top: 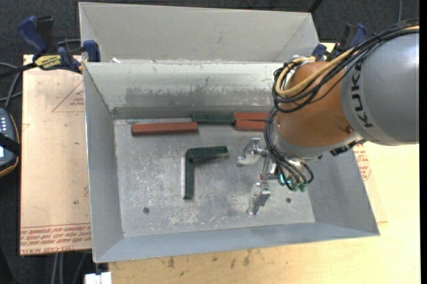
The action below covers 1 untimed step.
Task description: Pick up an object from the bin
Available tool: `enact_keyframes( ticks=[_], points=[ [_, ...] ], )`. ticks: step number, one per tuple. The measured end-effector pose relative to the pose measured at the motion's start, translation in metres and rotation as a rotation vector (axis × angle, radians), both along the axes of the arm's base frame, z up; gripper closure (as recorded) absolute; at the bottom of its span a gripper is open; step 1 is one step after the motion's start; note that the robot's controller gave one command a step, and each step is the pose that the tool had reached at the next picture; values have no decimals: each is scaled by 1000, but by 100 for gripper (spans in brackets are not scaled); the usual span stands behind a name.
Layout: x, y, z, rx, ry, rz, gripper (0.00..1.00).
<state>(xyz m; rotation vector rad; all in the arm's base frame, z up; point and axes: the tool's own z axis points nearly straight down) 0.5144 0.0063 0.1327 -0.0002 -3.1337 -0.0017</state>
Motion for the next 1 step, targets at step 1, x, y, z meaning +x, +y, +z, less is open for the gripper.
enact_keyframes(
  ticks=[1],
  points=[
    [2, 0, 4, 0, -8, 0, 0]
  ],
)
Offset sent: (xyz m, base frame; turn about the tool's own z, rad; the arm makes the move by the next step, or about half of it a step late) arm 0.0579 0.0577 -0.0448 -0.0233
